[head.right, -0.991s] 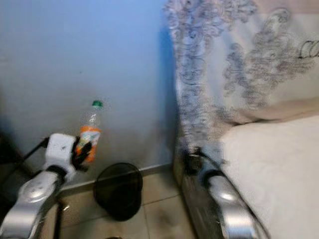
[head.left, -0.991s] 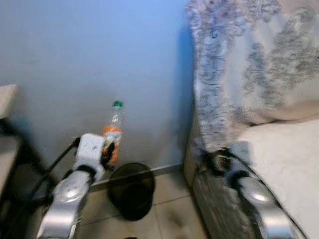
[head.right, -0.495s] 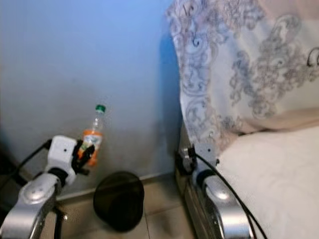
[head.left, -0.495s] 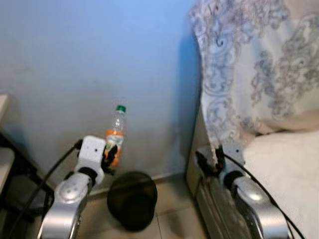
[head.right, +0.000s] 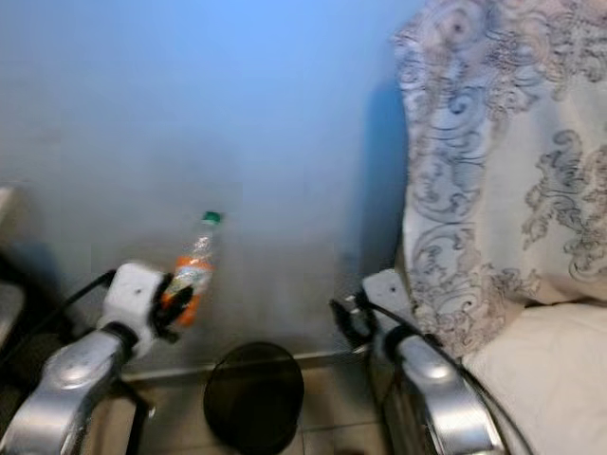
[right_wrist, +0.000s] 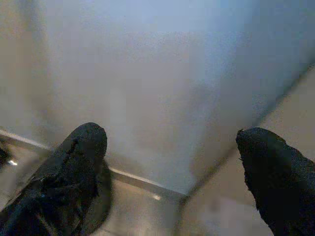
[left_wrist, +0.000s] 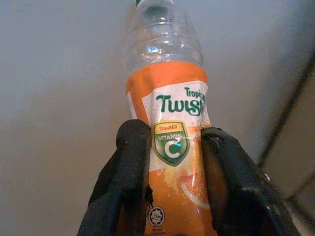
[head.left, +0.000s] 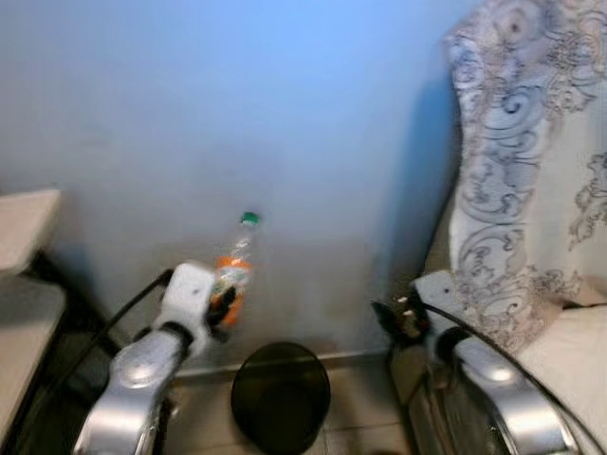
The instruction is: Clean up the room
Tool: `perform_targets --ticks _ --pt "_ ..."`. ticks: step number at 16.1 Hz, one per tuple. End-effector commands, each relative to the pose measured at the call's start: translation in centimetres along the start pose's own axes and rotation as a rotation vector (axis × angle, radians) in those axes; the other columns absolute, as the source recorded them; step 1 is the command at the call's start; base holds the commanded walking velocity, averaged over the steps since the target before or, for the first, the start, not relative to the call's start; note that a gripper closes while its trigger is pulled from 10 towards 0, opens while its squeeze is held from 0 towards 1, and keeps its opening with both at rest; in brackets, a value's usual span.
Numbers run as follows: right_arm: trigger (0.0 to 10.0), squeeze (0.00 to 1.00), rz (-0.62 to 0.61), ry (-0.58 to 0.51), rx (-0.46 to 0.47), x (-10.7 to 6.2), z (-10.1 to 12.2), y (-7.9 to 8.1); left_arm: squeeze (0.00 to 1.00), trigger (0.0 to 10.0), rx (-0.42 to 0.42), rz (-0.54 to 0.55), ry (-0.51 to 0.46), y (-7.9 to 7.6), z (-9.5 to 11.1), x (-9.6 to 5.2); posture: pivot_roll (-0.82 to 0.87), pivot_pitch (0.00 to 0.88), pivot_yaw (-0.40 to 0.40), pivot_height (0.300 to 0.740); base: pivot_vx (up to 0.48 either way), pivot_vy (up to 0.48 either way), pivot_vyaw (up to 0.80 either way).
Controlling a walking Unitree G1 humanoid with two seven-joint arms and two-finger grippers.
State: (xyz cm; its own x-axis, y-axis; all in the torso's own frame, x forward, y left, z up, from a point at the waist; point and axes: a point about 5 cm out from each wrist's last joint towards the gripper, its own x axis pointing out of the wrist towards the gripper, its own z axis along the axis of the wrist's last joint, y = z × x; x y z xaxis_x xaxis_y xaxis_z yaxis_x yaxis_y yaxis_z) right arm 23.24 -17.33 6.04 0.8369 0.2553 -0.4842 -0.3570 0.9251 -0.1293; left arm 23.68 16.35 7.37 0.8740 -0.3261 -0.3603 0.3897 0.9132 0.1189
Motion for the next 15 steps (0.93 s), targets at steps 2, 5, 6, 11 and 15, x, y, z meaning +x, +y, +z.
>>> perform_targets --ticks 2,5,6,11,15 --pt "10.0 0.00 0.043 -0.031 -0.017 0.1 0.8 0.0 0.00 10.0 0.040 -0.027 0.017 0.4 -0.3 -0.1 -0.06 0.000 0.045 0.740 0.000 0.000 0.00" --pt "10.0 0.00 0.257 -0.039 -0.157 -0.8 2.0 -0.1 0.00 10.0 0.143 -0.246 0.058 -0.6 -1.4 1.5 -0.08 0.000 0.037 0.740 0.000 0.000 0.00" --pt "10.0 0.00 0.330 -0.032 -0.193 -1.4 2.2 0.0 0.00 10.0 0.174 -0.307 0.075 -1.1 -1.7 2.1 -0.09 0.000 0.036 0.740 0.000 0.000 0.00" --pt "10.0 0.00 0.590 0.041 -0.333 -3.1 2.4 0.1 0.00 10.0 0.329 -0.485 0.125 -2.6 -2.4 5.3 -0.12 0.000 0.023 0.740 0.000 0.000 0.00" --pt "10.0 0.00 0.658 0.071 -0.359 -3.2 2.6 0.2 0.00 10.0 0.430 -0.578 0.236 -3.7 -4.6 6.3 -0.14 0.000 0.028 0.740 0.000 0.000 0.00"
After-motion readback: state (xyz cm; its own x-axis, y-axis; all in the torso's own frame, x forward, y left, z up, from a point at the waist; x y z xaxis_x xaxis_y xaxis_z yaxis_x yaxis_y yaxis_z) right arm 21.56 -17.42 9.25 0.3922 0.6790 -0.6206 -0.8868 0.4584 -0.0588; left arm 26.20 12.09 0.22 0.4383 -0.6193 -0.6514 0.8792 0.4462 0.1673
